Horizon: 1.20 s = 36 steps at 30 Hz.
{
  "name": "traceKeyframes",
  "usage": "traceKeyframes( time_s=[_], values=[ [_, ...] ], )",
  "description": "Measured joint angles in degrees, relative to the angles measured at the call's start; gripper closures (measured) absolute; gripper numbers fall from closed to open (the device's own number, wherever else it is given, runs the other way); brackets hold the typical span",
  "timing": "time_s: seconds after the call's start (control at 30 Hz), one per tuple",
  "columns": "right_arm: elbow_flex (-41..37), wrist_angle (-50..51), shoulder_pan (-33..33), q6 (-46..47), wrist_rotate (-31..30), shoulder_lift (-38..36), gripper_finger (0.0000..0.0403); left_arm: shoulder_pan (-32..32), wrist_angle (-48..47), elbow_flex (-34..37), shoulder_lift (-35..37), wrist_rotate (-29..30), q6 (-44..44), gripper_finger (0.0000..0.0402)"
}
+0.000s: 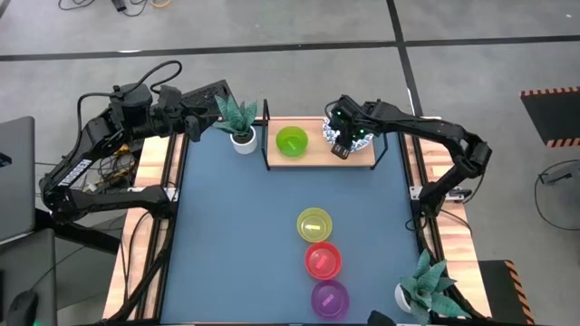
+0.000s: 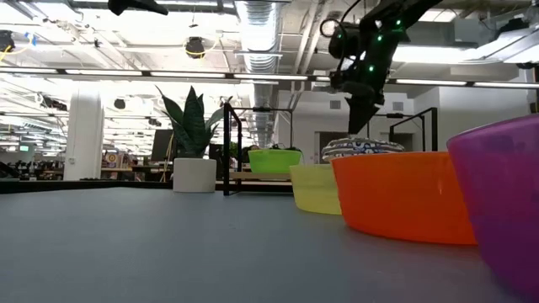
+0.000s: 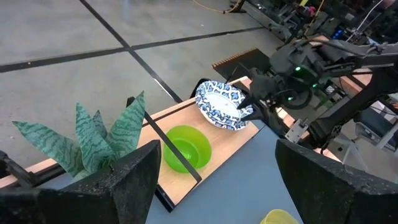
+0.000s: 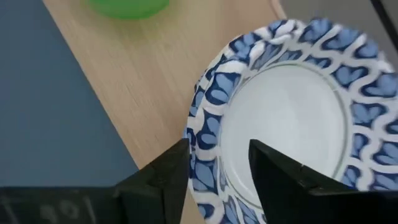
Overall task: Place and stack bowls onto a shelf
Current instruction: Stack the white patterned bowl on top of the white patterned bowl on the shelf
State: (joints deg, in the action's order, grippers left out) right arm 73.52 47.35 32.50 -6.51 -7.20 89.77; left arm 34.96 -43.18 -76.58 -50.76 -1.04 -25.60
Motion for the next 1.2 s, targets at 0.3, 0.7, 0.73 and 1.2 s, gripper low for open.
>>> traceKeyframes(
  time_s=[0.3, 0.7, 0.73, 1.2],
  values=[
    [0.8, -1.4, -0.5, 5.0, -1.2, -8.0, 0.0222, 0.0, 0.0, 0.0, 0.0, 4.0, 0.5, 0.0101],
    [-8.9, -8.0, -8.1, 8.1, -24.3, -7.1, 0.0283, 0.0, 0.1, 0.0, 0.0, 9.4, 4.0, 0.0101],
    [-9.1, -8.1, -8.1, 8.1, -24.7, -6.4, 0.0285, 0.0, 0.1, 0.0, 0.0, 9.4, 4.1, 0.0101],
    [-9.2, -8.3, -8.1, 6.2, -24.2, -0.9, 0.0288, 0.0, -0.9, 0.0, -2.1, 9.0, 3.9, 0.0101]
  ],
)
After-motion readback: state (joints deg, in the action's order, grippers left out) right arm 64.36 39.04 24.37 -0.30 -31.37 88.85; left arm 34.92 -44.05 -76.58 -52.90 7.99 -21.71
